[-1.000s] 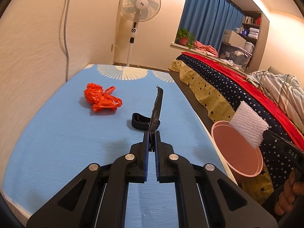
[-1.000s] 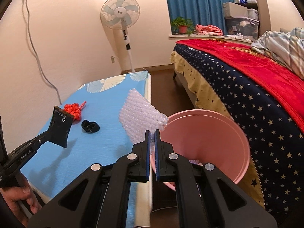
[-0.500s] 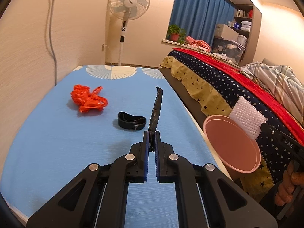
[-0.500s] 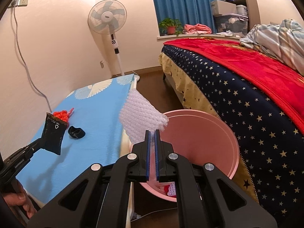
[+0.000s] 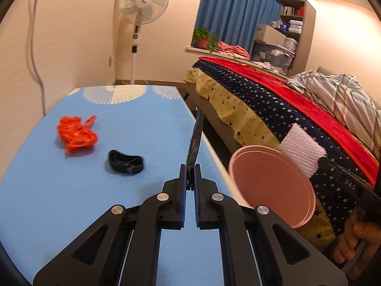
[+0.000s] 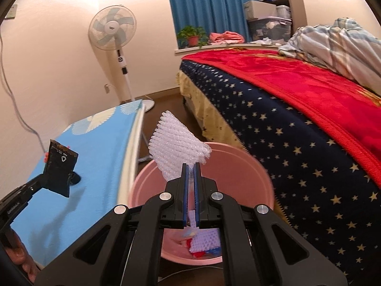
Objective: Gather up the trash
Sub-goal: 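Carry the black packet and white foam sleeve over the pink bin and open both tools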
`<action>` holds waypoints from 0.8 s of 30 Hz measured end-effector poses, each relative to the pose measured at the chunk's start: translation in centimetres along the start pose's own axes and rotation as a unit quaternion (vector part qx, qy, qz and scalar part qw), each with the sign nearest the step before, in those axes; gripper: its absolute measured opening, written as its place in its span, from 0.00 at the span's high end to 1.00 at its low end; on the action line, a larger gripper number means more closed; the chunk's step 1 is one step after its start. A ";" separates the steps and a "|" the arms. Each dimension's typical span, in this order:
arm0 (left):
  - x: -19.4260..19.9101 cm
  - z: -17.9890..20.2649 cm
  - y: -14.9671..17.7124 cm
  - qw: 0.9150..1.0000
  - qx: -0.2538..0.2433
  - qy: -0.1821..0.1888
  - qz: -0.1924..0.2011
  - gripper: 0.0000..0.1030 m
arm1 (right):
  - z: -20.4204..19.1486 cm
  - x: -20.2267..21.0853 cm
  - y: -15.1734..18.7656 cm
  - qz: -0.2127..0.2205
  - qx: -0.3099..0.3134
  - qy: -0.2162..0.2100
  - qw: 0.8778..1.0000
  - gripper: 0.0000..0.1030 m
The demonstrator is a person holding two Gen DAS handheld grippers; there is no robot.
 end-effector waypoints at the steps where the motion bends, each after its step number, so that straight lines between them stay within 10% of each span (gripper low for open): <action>1: -0.2 0.6 -0.1 1.000 -0.003 0.004 -0.001 0.95 | 0.2 -0.1 0.0 -0.001 0.000 0.004 1.000 0.96; 24: -5.0 8.9 -1.3 0.996 -0.030 0.077 -0.024 0.94 | 2.2 -2.1 0.2 -0.018 -0.006 0.057 0.998 0.96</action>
Point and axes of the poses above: each gripper's, at about its wrist camera, not at the fingertips, and x roughly against the way its jaws point, z to its right, y to its underside, the point moved 2 cm from there along -x, roughly the way its jaws point, and after that the axes turned 3 degrees about x, right-handed, at the moved point
